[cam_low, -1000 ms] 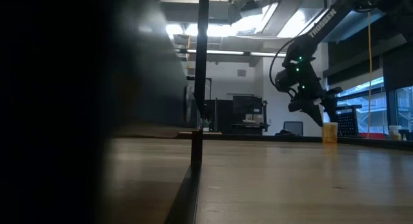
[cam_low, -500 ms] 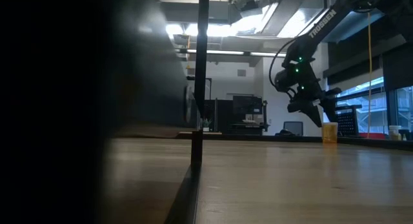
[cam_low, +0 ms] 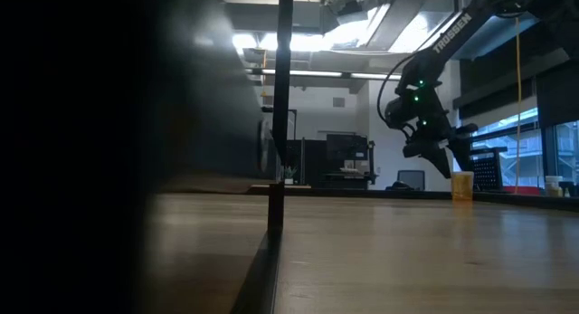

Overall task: Pick and place medicine bottles onto shelf by color
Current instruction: Put the orange pill bottle on the shelf aligned with the other orange pill bottle

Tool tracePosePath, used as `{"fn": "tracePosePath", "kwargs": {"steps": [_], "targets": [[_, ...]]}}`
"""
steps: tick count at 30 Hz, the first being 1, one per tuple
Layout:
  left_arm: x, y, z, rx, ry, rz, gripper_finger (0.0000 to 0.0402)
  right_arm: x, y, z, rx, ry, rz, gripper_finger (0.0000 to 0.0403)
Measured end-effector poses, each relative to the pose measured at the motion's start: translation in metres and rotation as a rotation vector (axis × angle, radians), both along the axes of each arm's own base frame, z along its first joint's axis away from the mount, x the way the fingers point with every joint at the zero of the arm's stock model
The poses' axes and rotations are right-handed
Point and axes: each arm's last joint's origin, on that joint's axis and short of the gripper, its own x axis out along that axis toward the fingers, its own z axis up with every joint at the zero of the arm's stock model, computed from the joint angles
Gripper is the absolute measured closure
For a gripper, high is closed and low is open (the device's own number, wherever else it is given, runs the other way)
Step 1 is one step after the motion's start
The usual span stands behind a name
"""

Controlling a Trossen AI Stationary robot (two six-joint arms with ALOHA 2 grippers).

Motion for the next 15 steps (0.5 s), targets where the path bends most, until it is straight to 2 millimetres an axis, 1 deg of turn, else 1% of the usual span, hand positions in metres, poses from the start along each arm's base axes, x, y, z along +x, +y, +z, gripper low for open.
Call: {"fn": "tracePosePath", "kwargs": {"steps": [15], "targets": [[0.0,0.0,0.0,0.0,0.0,0.0,0.008,-0.0037,-0.0025,-0.0002,0.046,-0.049,0.057,0.0146]]}}
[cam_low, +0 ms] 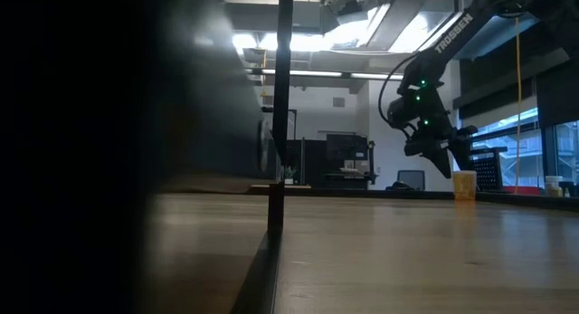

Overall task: Pick and place medicine bottles onto shelf by color
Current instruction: Put the orange pill bottle on the shelf aligned with the other orange pill bottle

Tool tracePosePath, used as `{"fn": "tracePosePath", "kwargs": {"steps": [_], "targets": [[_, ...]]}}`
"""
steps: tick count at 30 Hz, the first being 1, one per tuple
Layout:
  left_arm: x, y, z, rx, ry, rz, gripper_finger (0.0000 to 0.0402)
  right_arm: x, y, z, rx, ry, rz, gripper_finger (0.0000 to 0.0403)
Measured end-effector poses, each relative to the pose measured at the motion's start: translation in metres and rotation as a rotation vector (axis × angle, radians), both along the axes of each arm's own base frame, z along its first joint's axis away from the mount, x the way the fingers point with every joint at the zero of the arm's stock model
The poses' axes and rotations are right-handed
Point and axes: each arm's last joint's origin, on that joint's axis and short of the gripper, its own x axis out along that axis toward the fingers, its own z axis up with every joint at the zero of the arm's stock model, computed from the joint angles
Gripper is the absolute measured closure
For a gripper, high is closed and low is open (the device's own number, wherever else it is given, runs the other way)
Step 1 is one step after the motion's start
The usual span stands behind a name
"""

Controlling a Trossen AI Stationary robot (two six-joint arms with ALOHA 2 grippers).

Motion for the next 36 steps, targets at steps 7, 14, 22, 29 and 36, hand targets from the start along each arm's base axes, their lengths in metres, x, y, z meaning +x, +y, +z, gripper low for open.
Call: {"fn": "tracePosePath", "kwargs": {"steps": [7,14,22,29,36], "targets": [[0.0,0.0001,0.0,0.0,0.0,0.0,0.008,0.0,-0.0008,0.0,0.001,0.012,0.049,0.0146],[0.0,0.0001,0.0,0.0,0.0,0.0,0.008,-0.0001,-0.0002,0.0004,-0.011,0.065,0.078,0.0146],[0.0,0.0001,0.0,0.0,0.0,0.0,0.008,-0.0001,-0.0001,0.0004,-0.009,0.064,0.078,0.0146],[0.0,0.0001,0.0,0.0,0.0,0.0,0.008,0.0001,0.0012,0.0003,0.018,0.043,0.092,0.0146],[0.0,0.0001,0.0,0.0,0.0,0.0,0.008,-0.0016,0.0039,0.0002,0.107,-0.004,0.175,0.0146]]}}
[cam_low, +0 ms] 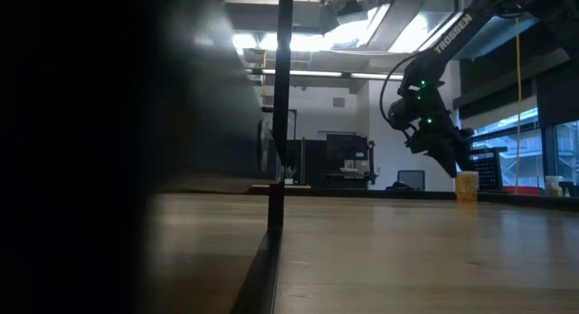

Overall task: Pick and place medicine bottles onto shelf by color
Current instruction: Put the orange pill bottle on the shelf aligned with the other orange pill bottle

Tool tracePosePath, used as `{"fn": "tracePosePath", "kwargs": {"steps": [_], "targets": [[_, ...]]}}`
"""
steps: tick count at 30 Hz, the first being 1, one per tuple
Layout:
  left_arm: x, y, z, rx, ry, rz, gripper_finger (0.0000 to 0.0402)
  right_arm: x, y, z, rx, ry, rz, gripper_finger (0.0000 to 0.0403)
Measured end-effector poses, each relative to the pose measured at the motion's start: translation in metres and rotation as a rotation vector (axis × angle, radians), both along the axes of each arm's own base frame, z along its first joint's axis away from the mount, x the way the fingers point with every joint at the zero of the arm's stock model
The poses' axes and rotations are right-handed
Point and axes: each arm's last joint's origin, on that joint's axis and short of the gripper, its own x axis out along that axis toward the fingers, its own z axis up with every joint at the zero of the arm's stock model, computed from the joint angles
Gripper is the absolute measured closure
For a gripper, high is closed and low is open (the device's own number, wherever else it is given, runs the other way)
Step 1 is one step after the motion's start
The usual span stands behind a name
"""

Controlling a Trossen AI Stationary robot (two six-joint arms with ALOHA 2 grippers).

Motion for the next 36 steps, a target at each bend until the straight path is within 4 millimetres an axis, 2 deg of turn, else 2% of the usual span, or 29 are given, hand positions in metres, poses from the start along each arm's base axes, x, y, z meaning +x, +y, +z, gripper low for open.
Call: {"fn": "tracePosePath", "kwargs": {"steps": [10,36], "targets": [[0.0,-0.0001,0.0,-0.001,0.0,0.0,0.008,-0.0014,0.0009,0.0005,0.023,0.029,0.073,0.0146],[0.0,-0.0002,-0.0001,-0.009,0.0,-0.001,0.008,-0.0015,0.0009,0.0005,0.01,0.041,0.05,0.0146]]}}
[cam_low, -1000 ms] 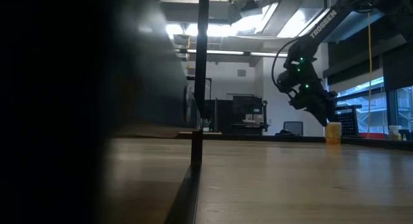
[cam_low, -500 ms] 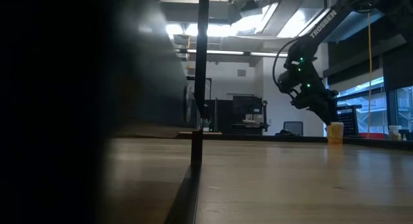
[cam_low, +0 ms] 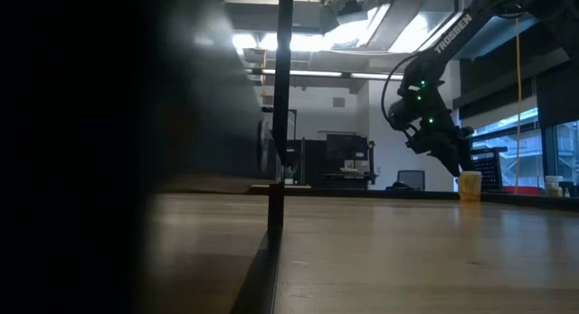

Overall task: Pick and place medicine bottles onto shelf by color
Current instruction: Put the orange pill bottle on the shelf aligned with the other orange pill bottle

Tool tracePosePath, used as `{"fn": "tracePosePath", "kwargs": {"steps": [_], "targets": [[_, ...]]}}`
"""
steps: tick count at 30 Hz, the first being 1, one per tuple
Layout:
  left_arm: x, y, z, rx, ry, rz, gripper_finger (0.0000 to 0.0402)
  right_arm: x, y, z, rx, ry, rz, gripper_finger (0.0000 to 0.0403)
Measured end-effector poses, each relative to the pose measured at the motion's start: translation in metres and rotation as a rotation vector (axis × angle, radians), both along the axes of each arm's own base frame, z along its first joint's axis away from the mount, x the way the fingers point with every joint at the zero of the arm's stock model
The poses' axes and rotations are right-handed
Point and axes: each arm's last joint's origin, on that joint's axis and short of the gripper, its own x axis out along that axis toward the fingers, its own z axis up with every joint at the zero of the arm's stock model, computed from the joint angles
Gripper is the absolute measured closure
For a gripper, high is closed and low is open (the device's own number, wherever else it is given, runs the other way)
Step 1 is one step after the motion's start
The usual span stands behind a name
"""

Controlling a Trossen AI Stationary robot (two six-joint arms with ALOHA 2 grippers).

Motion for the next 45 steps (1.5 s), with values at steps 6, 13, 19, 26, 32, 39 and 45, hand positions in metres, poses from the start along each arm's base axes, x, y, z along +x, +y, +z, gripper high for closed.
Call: {"fn": "tracePosePath", "kwargs": {"steps": [6,13,19,26,32,39,45], "targets": [[0.0,0.0,0.0,0.0,0.0,0.0,0.008,0.0,0.0,0.0,0.001,0.0,0.003,0.0146],[0.0,0.0,0.0,0.0,0.0,0.0,0.008,-0.0012,0.0023,0.0006,0.035,0.011,0.028,0.0146],[0.0,0.0,0.0,0.0,0.0,0.0,0.008,-0.0013,0.0027,0.0008,0.046,0.01,0.044,0.0146],[0.0,0.0,0.0,0.0,0.0,0.0,0.008,-0.0013,0.0028,0.0007,0.051,0.008,0.051,0.0146],[0.0,-0.0002,0.0,0.0,0.0,-0.001,0.008,-0.0004,0.0009,0.0002,0.018,0.001,0.022,0.0146],[0.0,-0.0002,0.0,0.001,0.001,-0.003,0.008,-0.0008,0.001,0.0,0.016,0.01,0.015,0.0146],[0.0,-0.0005,0.0,0.001,0.001,-0.004,0.008,-0.0012,0.0016,0.0,0.029,0.015,0.03,0.0146]]}}
